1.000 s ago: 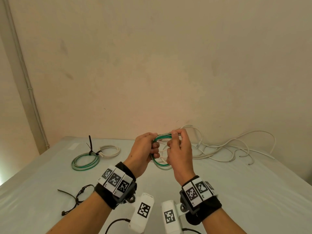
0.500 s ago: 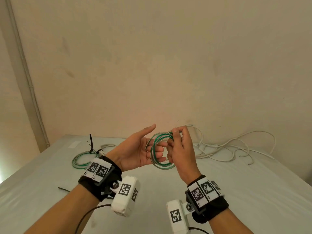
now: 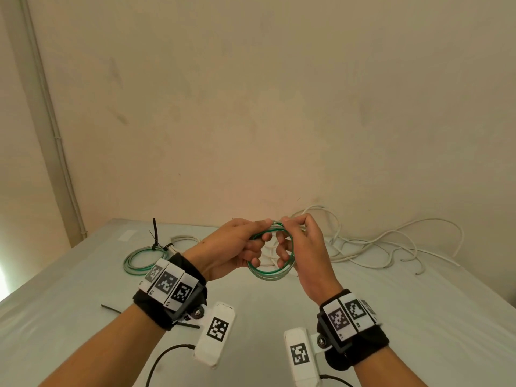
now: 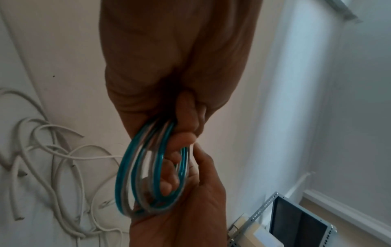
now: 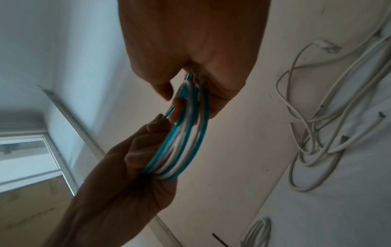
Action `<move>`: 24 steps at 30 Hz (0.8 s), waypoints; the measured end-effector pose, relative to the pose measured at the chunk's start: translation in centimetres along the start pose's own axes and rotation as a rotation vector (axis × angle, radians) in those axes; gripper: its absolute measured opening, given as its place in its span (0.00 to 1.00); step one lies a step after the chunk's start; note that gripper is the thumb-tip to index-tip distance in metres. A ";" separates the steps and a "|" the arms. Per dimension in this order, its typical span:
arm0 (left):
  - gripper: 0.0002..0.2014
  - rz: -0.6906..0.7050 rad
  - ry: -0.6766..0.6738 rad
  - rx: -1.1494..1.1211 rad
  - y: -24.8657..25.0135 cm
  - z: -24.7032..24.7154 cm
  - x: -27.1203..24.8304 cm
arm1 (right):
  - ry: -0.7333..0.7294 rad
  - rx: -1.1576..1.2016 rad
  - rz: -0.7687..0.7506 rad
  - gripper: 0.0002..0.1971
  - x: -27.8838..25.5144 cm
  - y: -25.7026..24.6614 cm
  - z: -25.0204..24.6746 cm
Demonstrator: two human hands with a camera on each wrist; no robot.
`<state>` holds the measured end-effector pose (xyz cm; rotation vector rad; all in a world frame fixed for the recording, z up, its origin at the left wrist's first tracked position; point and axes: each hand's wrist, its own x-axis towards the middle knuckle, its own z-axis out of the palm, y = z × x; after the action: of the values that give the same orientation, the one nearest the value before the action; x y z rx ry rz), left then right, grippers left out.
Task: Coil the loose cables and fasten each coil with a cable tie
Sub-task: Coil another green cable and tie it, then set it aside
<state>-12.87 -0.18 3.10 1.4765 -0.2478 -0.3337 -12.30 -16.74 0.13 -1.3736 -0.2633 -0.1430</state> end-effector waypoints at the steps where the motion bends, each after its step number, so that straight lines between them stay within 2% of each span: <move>1: 0.18 -0.004 0.002 0.035 0.1 0.0 -0.1 | -0.014 -0.057 -0.025 0.12 0.0 -0.1 -0.2; 4: 0.20 -0.023 0.015 0.156 0.1 -0.4 -0.1 | -0.109 -0.284 -0.048 0.15 0.5 -0.7 -1.1; 8: 0.22 -0.082 0.029 0.256 -0.1 -0.6 0.0 | -0.345 -0.818 -0.044 0.11 1.4 -1.1 -1.6; 10: 0.22 -0.080 0.031 0.250 0.0 -0.6 0.1 | -0.422 -1.051 -0.124 0.10 1.6 -0.8 -1.2; 11: 0.22 -0.076 0.025 0.211 0.1 -0.7 0.1 | -0.414 -1.108 -0.172 0.10 1.6 -0.6 -1.0; 14: 0.20 -0.083 -0.031 0.016 -0.1 -1.4 0.0 | -0.331 -1.084 -0.270 0.11 1.5 0.2 -0.8; 18: 0.20 -0.144 -0.137 -0.161 -0.7 -3.3 -0.9 | -0.343 -1.086 -0.311 0.07 0.9 1.6 0.1; 21: 0.21 -0.191 -0.168 -0.110 -0.5 -4.5 -1.9 | -0.403 -1.127 -0.356 0.05 0.7 2.3 1.1; 24: 0.18 -0.174 -0.139 -0.017 -0.2 -5.0 -3.1 | -0.464 -1.092 -0.395 0.06 0.8 2.3 2.4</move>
<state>-13.94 5.60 2.62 1.4635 -0.2275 -0.5789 -11.22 -13.88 -1.46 -2.4247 -0.9409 -0.3226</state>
